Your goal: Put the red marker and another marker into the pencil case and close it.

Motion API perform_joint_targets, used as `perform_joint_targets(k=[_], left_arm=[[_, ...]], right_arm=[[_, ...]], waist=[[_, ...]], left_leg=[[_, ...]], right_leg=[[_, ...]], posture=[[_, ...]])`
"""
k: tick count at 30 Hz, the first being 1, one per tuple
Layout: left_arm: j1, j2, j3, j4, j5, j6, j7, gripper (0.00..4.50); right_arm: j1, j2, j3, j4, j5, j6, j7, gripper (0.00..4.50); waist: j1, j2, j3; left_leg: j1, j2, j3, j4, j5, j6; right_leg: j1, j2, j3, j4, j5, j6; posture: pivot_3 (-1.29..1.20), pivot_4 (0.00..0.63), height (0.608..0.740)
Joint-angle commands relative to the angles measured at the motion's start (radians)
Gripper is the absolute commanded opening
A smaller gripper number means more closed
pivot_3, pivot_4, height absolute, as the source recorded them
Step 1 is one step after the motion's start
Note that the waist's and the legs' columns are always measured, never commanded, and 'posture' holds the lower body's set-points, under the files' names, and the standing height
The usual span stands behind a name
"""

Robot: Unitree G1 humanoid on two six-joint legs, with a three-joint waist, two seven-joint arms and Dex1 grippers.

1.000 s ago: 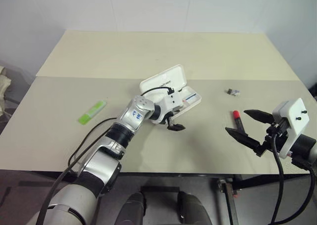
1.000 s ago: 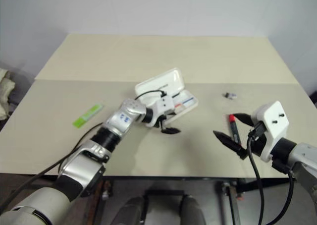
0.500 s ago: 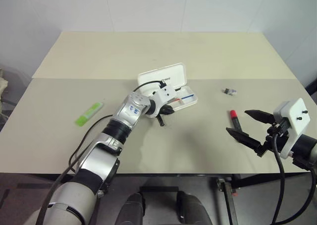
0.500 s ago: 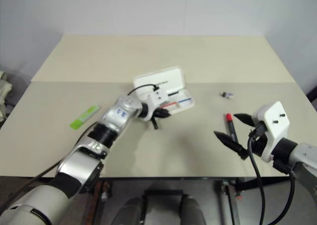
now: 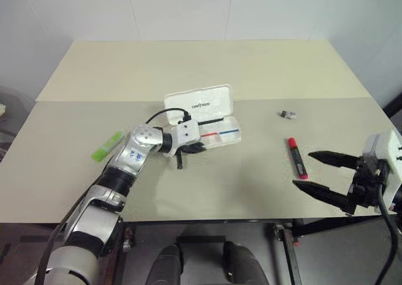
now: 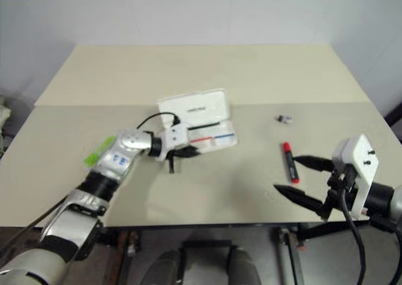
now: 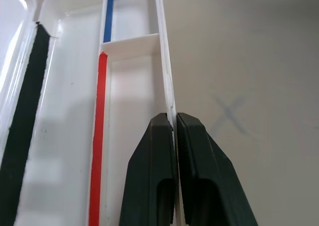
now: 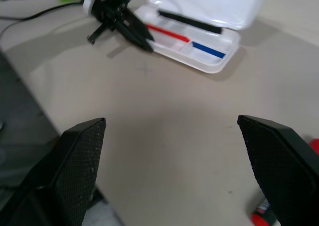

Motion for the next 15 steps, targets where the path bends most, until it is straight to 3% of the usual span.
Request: perform_joint_targets(k=[1,9,15], left_arm=[[0.055,0.018,0.031,-0.169,-0.04,0.048,-0.002,0.02],[0.269,0.083,-0.037,-0.518,-0.049,0.208,-0.066,0.02],[0.291,0.108,-0.08,-0.516,-0.008,0.167,-0.069,0.02]], right_arm=[[-0.024,-0.023,-0.008,0.02,-0.024,-0.033,0.014,4.5],[-0.023,-0.025,0.03,0.019,-0.039,-0.042,0.04,4.5],[-0.032,-0.027,0.037,0.028,-0.054,-0.045,0.045,4.5]], waist=[[0.004,0.0,0.0],[0.016,-0.001,0.0],[0.016,-0.001,0.0]], left_leg=[[0.0,0.0,0.001,0.0,0.0,0.0],[0.001,0.001,0.004,0.0,-0.002,-0.001],[0.001,0.002,0.008,0.001,-0.002,-0.001]], right_leg=[[0.001,0.0,0.0,-0.001,0.0,0.001],[0.0,0.001,0.003,-0.002,0.0,0.001],[0.001,0.0,0.004,-0.003,0.0,0.001]], posture=[[0.0,0.15,0.74],[0.0,0.15,0.74],[0.0,0.15,0.74]])
